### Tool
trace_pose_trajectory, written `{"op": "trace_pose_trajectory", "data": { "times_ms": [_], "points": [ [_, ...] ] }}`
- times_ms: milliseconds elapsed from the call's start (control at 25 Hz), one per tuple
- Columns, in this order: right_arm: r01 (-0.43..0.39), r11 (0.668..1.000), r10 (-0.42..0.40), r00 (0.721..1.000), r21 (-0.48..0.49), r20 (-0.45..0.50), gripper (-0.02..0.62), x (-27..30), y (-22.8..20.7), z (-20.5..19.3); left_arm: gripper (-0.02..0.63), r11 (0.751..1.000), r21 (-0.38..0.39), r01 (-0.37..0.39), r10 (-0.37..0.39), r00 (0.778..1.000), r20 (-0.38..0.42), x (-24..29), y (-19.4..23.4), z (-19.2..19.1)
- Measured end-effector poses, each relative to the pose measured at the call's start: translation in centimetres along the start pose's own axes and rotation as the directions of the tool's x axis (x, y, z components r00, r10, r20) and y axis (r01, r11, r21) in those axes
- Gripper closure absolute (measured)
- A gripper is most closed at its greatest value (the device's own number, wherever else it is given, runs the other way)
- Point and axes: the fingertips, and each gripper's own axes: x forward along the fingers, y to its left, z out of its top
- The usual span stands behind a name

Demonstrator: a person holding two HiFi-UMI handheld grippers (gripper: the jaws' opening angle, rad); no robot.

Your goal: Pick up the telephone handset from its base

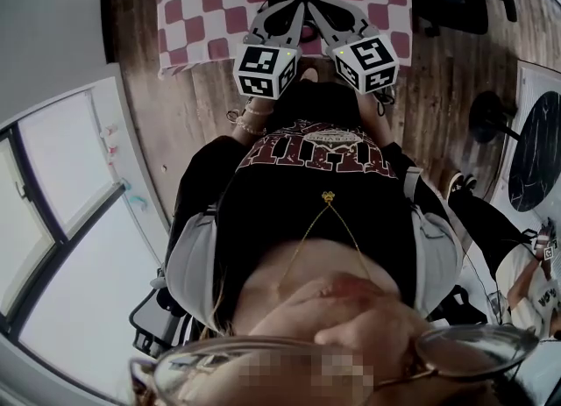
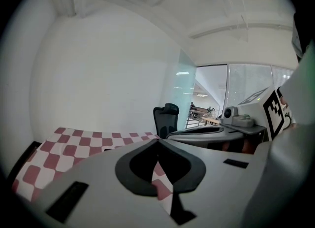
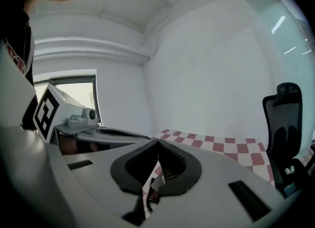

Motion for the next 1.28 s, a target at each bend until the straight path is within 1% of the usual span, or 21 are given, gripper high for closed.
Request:
{"op": "trace_pose_trajectory", "data": {
  "times_ms": [360,640,920,1280],
  "points": [
    [0.027,1.0,-0.027,1.0,0.008,0.008,0.575,2.5,-0.8,1.2,0.607,1.0,0.02,0.01,-0.01,1.0,0.01,0.9,2.8,1.7],
    [0.057,0.998,-0.057,0.998,0.015,0.001,0.575,5.0,-1.6,1.8,0.606,0.998,0.024,0.052,-0.052,0.999,-0.003,2.3,5.0,2.3],
    [0.109,0.993,-0.109,0.994,0.036,-0.012,0.576,7.1,-3.1,2.1,0.606,0.995,0.021,0.093,-0.093,0.996,-0.015,4.1,7.3,3.1],
    [0.167,0.983,-0.164,0.985,0.069,-0.048,0.576,9.6,-4.4,1.4,0.606,0.99,-0.002,0.139,-0.139,0.988,-0.066,5.7,10.0,1.9]
  ]
}}
